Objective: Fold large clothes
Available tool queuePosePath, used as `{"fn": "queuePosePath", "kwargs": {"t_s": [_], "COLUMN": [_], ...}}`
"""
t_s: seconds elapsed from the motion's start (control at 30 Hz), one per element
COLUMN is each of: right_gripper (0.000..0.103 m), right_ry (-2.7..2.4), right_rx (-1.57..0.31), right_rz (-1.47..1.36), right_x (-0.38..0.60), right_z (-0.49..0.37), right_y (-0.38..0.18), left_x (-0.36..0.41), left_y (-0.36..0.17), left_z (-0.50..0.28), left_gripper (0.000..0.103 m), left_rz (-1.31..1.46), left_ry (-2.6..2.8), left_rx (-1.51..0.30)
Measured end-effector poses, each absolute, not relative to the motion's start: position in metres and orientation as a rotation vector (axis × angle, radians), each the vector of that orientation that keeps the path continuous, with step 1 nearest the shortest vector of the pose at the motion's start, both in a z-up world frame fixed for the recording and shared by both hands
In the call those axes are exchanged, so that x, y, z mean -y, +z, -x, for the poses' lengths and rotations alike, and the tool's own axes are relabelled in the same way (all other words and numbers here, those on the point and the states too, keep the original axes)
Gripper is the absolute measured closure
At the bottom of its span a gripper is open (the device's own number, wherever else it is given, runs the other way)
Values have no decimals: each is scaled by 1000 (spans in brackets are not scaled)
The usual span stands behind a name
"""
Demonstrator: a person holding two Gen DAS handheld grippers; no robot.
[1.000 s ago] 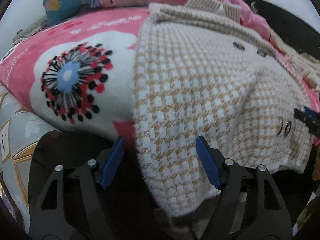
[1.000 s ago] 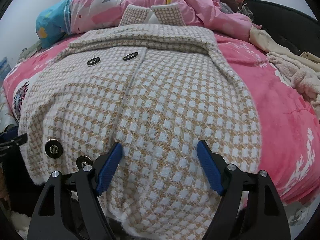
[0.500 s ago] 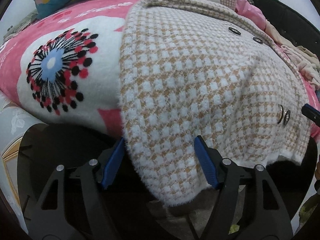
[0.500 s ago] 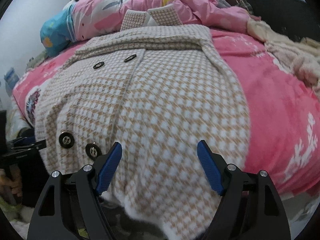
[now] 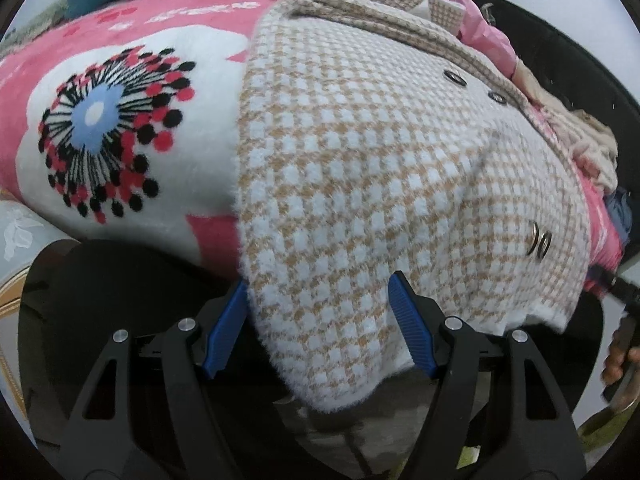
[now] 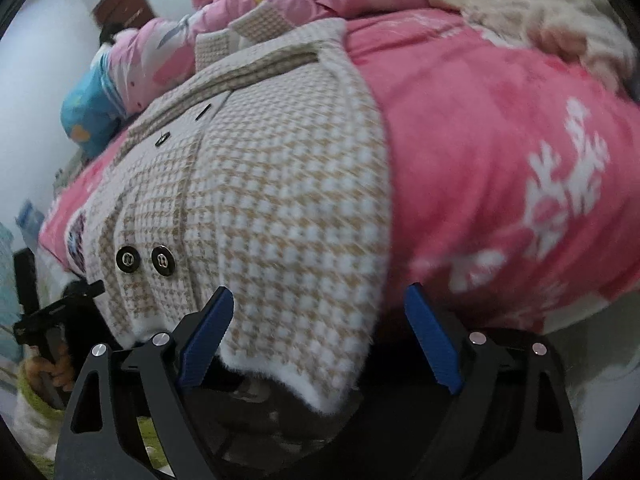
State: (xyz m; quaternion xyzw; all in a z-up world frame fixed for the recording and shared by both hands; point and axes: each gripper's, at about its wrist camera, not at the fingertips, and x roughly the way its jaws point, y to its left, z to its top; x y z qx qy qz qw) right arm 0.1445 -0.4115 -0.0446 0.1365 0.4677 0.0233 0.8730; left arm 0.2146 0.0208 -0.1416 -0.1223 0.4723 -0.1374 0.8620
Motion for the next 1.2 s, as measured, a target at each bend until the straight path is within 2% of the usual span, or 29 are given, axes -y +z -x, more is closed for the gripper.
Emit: {"fn": "queuePosePath", "kwargs": {"t_s": [0.27,0.33,0.5,0.7,0.73,0.77,0.83,0.87,0.93,1.03,1.2], "right_gripper": [18,20,35,61,69,77,90,91,93,94,95], "right_ry": [113,141,180,189,187,186,191,191,195,207,236], "right_rx": [-1013,-1036,-1093,-1166,-1167,-1164,-1141,-1131,-1111,-1076,-980], "right_rz": [-413,-443,-448,-444,-440,-437,-446,-448,-436,-430,-456], "right_x": [433,433,420,406,405,404,403,403,403,400,401], "right_z": [-153,-153,-147,-140,-139,-138,-131,-129,-122,-114,-104], "right_y": [-70,-79,-95,-114,-114,-112,-105,-102,-92,-74,-37], "left_x": [-27,-26,-17,0,2,3,4,4,2,-3,-20], "left_y": [-144,-145,-144,-146,-147,-148,-147,-146,-138,-123,-87], "left_z": [-222,-221,-209,-194,-192,-191,-185,-182,-173,-160,-133], "left_gripper": [37,41,48,49,50,53,68,77,88,93,94], "left_rz": [279,288,247,146,137,135,118,108,89,114,183], "left_ry": [-264,-268,-258,-247,-245,-244,-229,-227,-232,-271,-348], "left_rx": [-1030,-1047,-1067,-1090,-1094,-1097,-1094,-1085,-1051,-1002,-896]}}
